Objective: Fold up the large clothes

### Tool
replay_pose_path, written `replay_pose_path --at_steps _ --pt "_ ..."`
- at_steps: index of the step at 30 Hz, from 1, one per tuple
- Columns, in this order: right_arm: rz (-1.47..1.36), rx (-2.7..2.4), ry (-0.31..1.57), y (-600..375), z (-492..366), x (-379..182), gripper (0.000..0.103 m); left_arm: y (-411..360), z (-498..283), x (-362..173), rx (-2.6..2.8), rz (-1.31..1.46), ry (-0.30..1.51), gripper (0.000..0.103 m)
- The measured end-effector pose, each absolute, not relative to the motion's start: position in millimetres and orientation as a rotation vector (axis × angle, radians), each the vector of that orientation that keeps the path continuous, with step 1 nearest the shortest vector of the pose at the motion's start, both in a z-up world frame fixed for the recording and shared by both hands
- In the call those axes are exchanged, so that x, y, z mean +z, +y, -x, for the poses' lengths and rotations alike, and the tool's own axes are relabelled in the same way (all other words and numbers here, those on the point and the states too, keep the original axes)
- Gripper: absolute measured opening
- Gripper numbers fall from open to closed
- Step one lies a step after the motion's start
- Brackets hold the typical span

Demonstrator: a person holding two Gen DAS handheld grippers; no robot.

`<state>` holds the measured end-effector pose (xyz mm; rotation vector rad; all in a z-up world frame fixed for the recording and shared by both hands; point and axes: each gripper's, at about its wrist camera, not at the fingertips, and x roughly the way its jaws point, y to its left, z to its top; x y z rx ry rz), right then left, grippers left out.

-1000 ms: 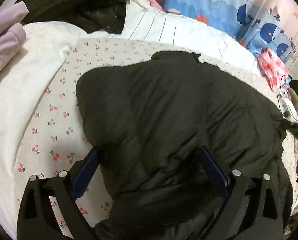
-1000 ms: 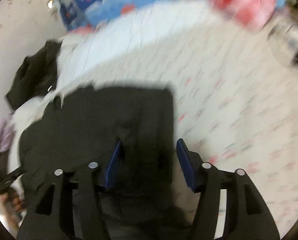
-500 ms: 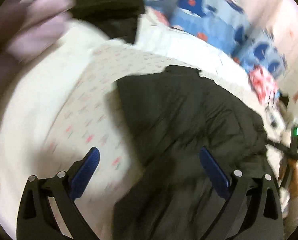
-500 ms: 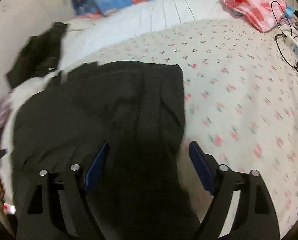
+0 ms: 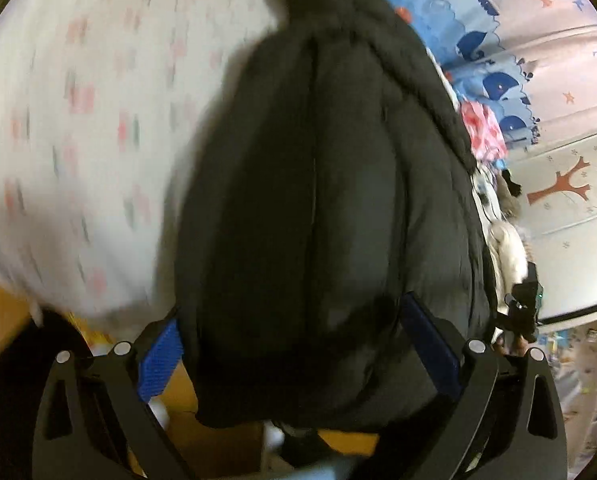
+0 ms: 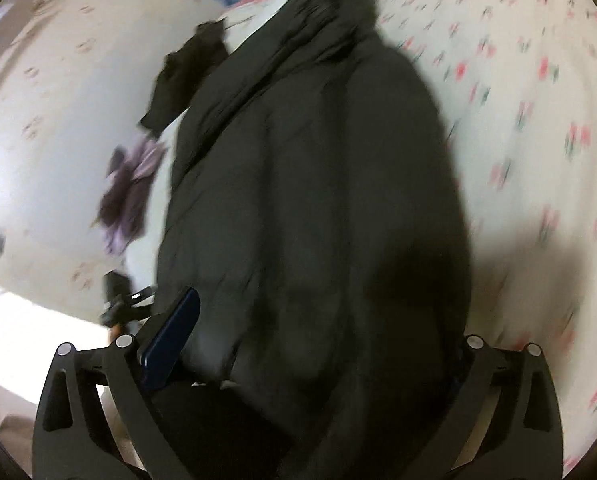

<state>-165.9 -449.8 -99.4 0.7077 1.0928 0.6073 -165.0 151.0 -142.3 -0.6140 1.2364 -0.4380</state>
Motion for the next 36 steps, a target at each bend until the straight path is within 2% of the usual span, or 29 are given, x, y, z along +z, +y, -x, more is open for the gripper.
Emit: replay_pose_path --at_steps 4,5,6,7,8,9,11,15,17,21,24,26,28,29,31,33,34,35,36 --pt "-0.760 0.643 1.091 -445 183 -97 0.095 132 183 -169 -0.454 0.660 1.346 0.096" --pt "-0.735 0.638 1.094 -438 187 -94 0.091 128 188 -175 -0.440 0.673 1.362 0.094" --pt "-0.705 0.619 1.107 -434 188 -94 0.077 128 189 -177 -0.433 0.692 1.356 0.089" --pt "-0.682 0.596 1.122 -427 183 -96 0.067 130 192 -177 -0.436 0.728 1.343 0.062" --pt "-0.658 0.564 1.127 -419 180 -96 0.044 133 194 -175 -0.451 0.773 1.335 0.040" --pt "-0.649 0.549 1.111 -412 179 -94 0.026 139 194 -168 -0.449 0.807 1.318 0.036" --pt "-0.658 0.552 1.029 -407 175 -75 0.019 142 194 -137 -0.437 0.741 1.241 0.022" --pt "-0.703 0.600 0.828 -398 166 -16 0.012 156 189 -59 -0.501 0.746 1.062 0.015" --pt "-0.720 0.621 0.755 -395 163 11 0.011 169 183 -11 -0.527 0.765 0.959 0.014" --pt "-0.741 0.695 0.654 -401 183 65 0.011 195 188 54 -0.557 0.770 0.849 0.014" --pt "-0.657 0.735 0.717 -398 215 68 0.011 213 214 66 -0.559 0.700 0.851 0.014" --pt "-0.579 0.747 0.826 -388 235 52 0.012 218 231 55 -0.582 0.602 0.934 0.014" --pt "-0.482 0.739 1.042 -390 260 8 0.025 221 254 21 -0.624 0.431 1.091 0.018" --pt "-0.442 0.691 1.118 -396 269 -11 0.038 229 261 9 -0.603 0.384 1.142 0.020" --pt "-0.417 0.593 1.192 -417 283 -32 0.043 258 282 -21 -0.473 0.305 1.236 0.020" --pt "-0.454 0.476 1.151 -451 281 -28 0.052 291 292 -25 -0.358 0.313 1.241 0.022" --pt "-0.475 0.454 1.113 -461 275 -21 0.054 305 292 -18 -0.331 0.337 1.219 0.027" --pt "-0.494 0.423 1.048 -472 261 -9 0.062 314 288 -3 -0.317 0.350 1.168 0.040" --pt "-0.503 0.388 0.984 -480 243 4 0.070 315 283 12 -0.311 0.344 1.119 0.047"
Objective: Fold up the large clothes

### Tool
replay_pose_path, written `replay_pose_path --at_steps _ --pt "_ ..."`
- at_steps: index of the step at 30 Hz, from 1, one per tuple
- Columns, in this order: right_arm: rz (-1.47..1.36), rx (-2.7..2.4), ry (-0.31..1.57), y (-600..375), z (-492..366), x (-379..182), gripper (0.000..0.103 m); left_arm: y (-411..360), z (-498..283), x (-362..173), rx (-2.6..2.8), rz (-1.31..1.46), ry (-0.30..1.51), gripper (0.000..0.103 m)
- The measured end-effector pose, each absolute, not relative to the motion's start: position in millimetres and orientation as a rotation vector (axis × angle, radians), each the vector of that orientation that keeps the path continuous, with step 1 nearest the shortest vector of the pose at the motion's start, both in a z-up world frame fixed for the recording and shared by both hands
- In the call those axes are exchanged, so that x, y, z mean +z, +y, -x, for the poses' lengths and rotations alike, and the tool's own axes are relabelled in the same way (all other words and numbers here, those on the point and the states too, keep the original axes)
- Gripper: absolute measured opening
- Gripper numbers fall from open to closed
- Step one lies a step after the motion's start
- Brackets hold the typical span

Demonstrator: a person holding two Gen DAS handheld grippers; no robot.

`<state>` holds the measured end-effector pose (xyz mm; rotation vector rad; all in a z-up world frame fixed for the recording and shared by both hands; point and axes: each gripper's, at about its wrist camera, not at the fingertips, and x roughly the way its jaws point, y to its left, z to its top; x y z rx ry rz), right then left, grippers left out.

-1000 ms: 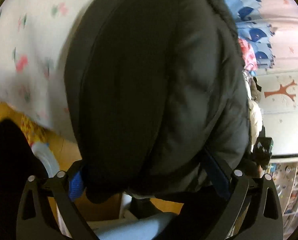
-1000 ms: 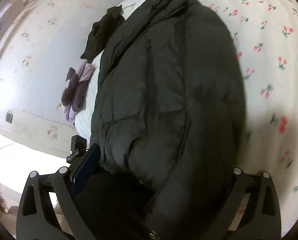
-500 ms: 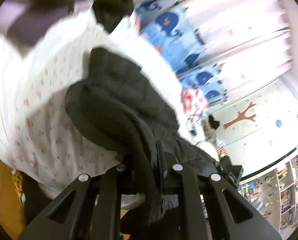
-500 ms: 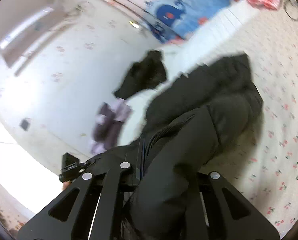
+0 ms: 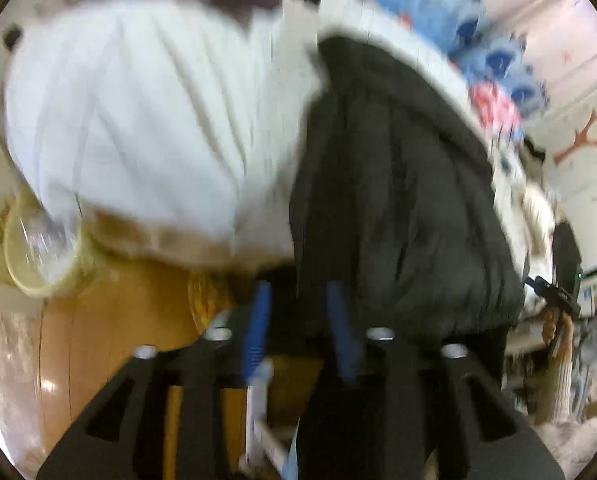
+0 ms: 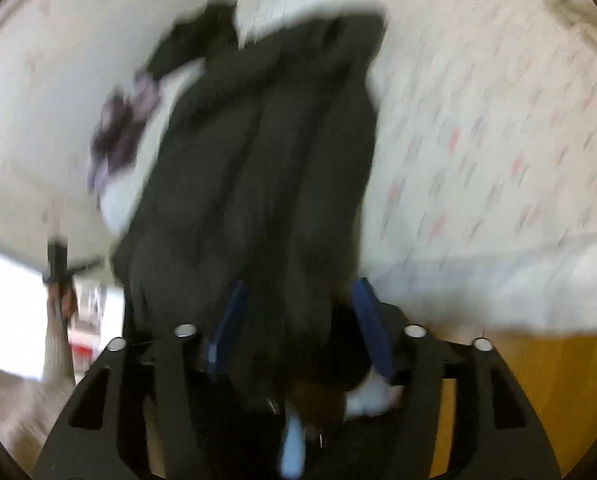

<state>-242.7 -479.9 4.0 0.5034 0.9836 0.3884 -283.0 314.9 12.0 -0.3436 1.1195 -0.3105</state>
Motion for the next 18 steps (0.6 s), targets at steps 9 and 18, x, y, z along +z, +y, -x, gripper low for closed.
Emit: replay_pose_path --at_steps 9,18 --pt "-0.383 0.127 0.853 -373 12 10 0.085 170 123 63 -0.460 0.241 0.862 0.075" --pt "-0.224 0.088 0.796 -338 -32 -2 0.021 113 -12 3 -0.336 0.444 0.886 0.075"
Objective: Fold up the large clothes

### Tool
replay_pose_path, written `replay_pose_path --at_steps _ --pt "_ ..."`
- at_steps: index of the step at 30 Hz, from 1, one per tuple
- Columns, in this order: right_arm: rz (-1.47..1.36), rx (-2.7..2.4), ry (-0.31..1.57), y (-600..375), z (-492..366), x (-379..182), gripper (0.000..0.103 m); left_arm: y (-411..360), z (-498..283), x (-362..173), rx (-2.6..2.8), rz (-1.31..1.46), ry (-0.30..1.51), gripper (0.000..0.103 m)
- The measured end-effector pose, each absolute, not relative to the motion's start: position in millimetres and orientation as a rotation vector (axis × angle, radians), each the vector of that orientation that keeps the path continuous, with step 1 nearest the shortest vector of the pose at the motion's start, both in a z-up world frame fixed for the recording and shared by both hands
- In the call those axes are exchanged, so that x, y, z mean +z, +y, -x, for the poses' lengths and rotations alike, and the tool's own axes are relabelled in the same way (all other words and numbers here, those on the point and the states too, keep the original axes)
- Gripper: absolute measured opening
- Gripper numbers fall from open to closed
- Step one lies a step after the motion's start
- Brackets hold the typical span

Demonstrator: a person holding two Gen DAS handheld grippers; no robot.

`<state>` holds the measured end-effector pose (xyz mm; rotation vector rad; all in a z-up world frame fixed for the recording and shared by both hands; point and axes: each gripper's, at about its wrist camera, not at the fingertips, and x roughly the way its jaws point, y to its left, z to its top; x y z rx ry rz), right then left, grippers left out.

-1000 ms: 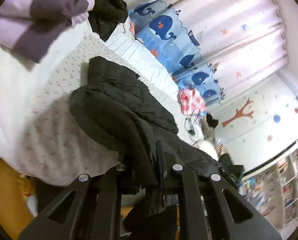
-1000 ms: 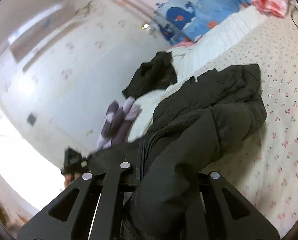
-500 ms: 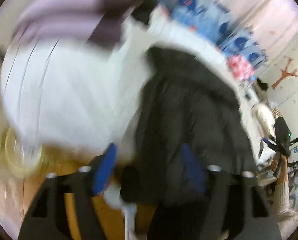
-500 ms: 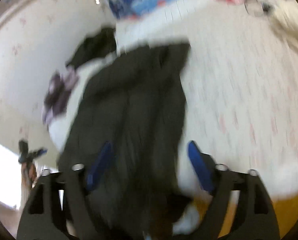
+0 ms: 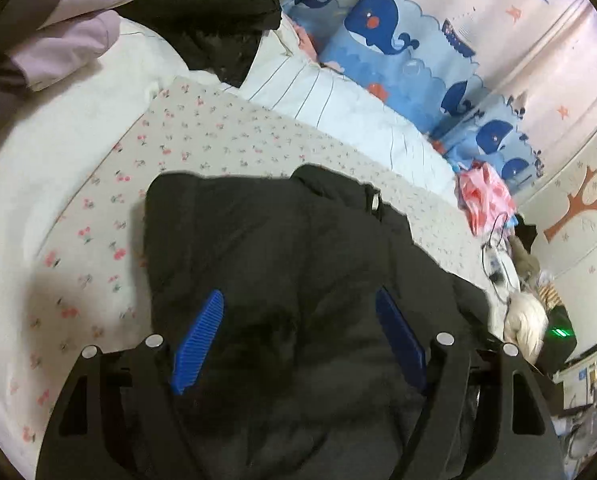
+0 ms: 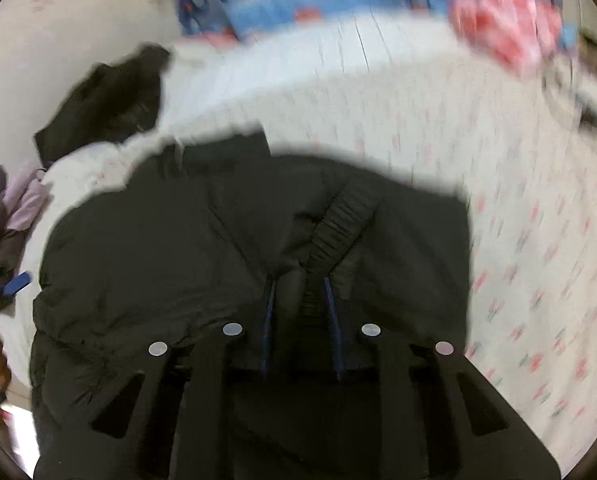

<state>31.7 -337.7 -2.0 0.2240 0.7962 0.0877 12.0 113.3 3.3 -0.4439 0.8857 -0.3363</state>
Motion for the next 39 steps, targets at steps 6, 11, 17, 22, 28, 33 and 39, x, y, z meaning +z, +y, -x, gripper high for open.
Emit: replay_pose_path --at_steps 6,11,17,22,28,33,39 --pt "-0.261 -0.004 0.809 -373 -19 -15 0.021 98 -37 -26 -0.301 0.398 0.911 0.083" --pt "-0.358 0.027 0.979 -388 -29 -71 0.029 76 -55 -82 -0.254 0.265 1.061 0.084" --pt "-0.274 -0.103 0.606 -394 1 4 0.073 80 -42 -47 -0.271 0.286 0.976 0.088" --pt "-0.150 -0.077 0.841 -371 -49 -38 0.080 71 -62 -87 -0.240 0.249 1.079 0.092" --pt "-0.411 0.007 0.941 -416 -41 -66 0.084 93 -41 -65 -0.285 0.289 1.085 0.093" --pt "-0.425 0.162 0.902 -452 63 -39 0.091 161 42 -41 -0.386 0.321 1.074 0.093" --pt "-0.609 0.329 1.028 -469 195 -69 0.093 231 152 -93 -0.501 0.521 1.209 0.095"
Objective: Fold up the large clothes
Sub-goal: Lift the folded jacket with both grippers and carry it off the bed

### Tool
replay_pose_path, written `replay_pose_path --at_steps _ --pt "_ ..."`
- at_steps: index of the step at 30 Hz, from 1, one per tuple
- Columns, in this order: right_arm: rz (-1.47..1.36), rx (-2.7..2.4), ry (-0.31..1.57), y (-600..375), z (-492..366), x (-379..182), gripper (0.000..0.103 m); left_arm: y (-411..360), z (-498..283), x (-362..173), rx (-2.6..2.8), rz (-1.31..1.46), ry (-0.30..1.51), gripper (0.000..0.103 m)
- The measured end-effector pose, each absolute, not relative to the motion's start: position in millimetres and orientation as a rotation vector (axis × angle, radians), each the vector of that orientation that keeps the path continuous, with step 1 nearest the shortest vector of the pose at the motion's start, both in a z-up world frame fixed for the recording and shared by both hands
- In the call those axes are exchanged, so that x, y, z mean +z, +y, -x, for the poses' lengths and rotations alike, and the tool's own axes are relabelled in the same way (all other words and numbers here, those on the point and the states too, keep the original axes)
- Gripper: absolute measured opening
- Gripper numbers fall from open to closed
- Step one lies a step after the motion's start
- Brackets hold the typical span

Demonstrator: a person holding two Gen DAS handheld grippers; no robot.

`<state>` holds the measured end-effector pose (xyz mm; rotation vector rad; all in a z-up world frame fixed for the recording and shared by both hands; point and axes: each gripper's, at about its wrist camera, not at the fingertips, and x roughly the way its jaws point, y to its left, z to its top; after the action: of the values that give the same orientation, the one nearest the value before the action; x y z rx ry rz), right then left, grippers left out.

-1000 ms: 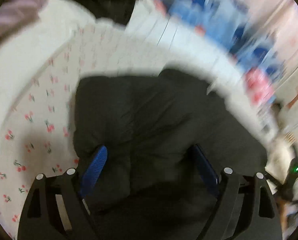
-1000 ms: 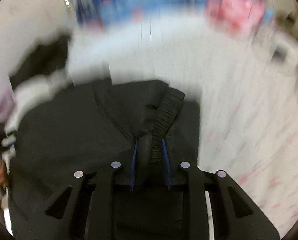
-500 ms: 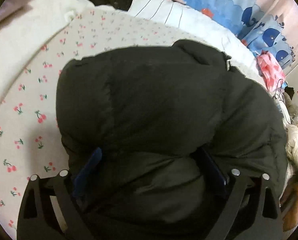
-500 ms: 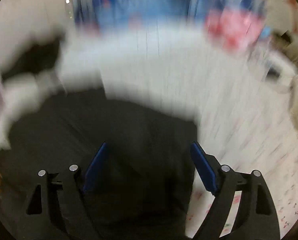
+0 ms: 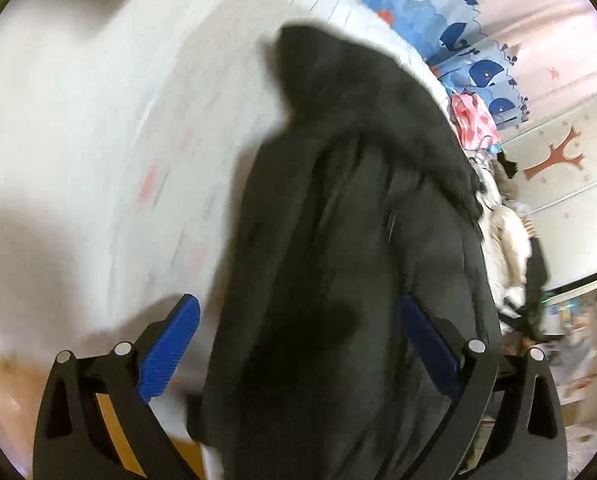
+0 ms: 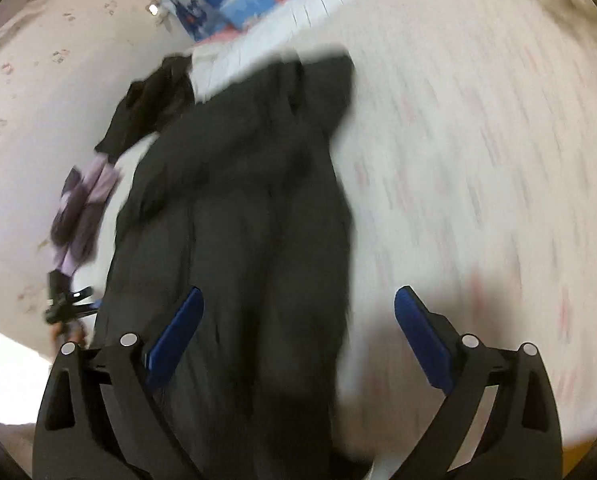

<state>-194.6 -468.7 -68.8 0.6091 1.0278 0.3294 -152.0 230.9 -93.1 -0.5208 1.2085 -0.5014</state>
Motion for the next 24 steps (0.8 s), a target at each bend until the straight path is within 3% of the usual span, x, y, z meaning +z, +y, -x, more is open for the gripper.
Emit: replay_pose_path --at_steps 6,13,14,15,16,18,20,21,23,24 --pt "-0.825 0.521 1.101 -454 247 -114 0.096 242 212 -159 -0.721 0.855 1.279 0.096" --pt "-0.995 0.675 1.072 -444 262 -139 0.095 216 238 -159 -0.894 0.882 1.278 0.096" --pt "-0.988 0.699 1.057 -441 259 -137 0.090 213 239 -157 -0.878 0.871 1.280 0.095" --pt "-0.970 0.719 1.046 -438 261 -135 0.074 213 241 -156 -0.849 0.868 1.279 0.095" --pt "-0.957 0.730 1.041 -435 260 -133 0.066 213 241 -154 -0.812 0.868 1.272 0.088" --pt "-0.917 0.744 1.008 -427 261 -125 0.035 214 241 -150 -0.755 0.871 1.271 0.064" --pt "-0.880 0.745 0.973 -422 267 -113 0.019 211 243 -139 -0.708 0.834 1.253 0.041" --pt "-0.857 0.745 0.949 -419 268 -104 0.013 208 245 -126 -0.676 0.802 1.229 0.038" --pt "-0.846 0.762 0.864 -421 273 -79 0.009 210 248 -104 -0.653 0.796 1.178 0.024" --pt "-0.856 0.780 0.787 -426 276 -59 0.008 215 251 -92 -0.660 0.803 1.143 0.021"
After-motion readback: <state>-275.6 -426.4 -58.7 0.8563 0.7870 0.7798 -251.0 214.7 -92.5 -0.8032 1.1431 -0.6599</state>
